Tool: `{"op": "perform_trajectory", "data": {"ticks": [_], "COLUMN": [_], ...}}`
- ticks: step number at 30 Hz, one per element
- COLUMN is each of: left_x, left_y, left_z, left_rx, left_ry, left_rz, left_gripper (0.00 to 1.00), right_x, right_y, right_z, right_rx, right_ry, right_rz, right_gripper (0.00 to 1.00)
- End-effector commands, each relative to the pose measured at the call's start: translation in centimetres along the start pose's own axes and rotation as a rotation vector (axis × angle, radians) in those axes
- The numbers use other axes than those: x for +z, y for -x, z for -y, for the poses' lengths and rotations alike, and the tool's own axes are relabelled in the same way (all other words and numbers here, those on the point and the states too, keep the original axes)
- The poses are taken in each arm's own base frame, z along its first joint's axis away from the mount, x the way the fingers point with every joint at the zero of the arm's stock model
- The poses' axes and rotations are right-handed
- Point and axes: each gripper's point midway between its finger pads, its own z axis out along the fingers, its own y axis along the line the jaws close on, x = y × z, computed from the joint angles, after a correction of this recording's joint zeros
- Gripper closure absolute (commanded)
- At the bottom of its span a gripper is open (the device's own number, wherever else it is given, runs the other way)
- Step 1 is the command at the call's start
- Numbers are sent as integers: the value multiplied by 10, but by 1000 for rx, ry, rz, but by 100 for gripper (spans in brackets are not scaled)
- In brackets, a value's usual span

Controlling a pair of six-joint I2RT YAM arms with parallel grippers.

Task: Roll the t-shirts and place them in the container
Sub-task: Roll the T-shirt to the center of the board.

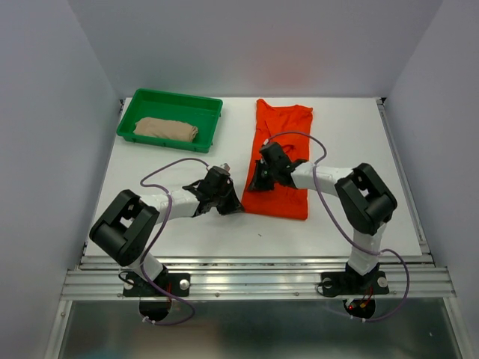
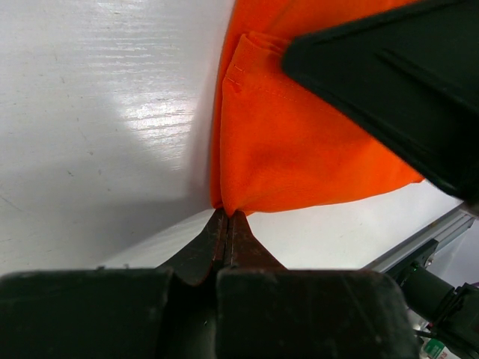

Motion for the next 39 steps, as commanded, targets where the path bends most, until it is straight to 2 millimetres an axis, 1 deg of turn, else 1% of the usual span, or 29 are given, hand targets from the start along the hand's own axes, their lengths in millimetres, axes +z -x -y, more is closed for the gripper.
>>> {"op": "perform_trajectory", "data": {"ticks": [1,2,3,4,5,6,7,10,11,13,14,18,21,23,26,29,31,33,37,39], "left_x": [-6,-7,-7,-7,-7,-7,-8,-8,-8,-9,-9,-10,-10,-10,-10,-12,-13,-12,-12,-11], "left_y": [2,2,1,1,1,1,1,0,0,-1,-2,-2,-2,-2,-3,-3,-3,-3,-3,-3], "left_z": [4,4,4,4,4,3,3,2,3,3,4,5,5,5,3,3,3,2,3,2], "left_rx": [16,16,17,19,22,21,24,27,29,30,29,27,25,25,27,25,26,26,38,39], "left_ry": [-8,-10,-11,-10,-7,-6,-5,-7,-9,-10,-14,-16,-13,-13,-10,-10,-9,-8,-8,-3], "left_rz": [20,20,19,20,21,20,21,19,18,14,14,16,19,19,19,23,27,25,21,22], "left_gripper": [100,100,100,100,100,100,100,100,100,100,100,100,100,100,100,100,100,100,100,100], "right_x": [-65,-76,-87,-105,-114,-121,-129,-143,-147,-152,-156,-164,-170,-169,-159,-152,-150,-150,-147,-143], "right_y": [48,58,60,62,63,60,46,17,-4,-28,-47,-76,-75,-75,-77,-75,-70,-64,-61,-63], "right_z": [-45,-39,-34,-23,-3,10,31,74,89,104,114,132,131,134,137,143,144,151,159,162], "right_rx": [-49,-29,-27,-15,17,36,64,130,144,197,237,341,390,404,400,380,368,359,347,350], "right_ry": [71,29,8,-16,-75,-98,-134,-218,-237,-264,-272,-269,-218,-226,-248,-278,-287,-325,-347,-347], "right_rz": [212,281,314,357,375,376,372,339,319,281,254,266,332,339,307,306,322,339,339,327], "right_gripper": [99,92,72,65,59,57,55,52,50,46,46,46,47,47,46,47,51,55,56,57]}}
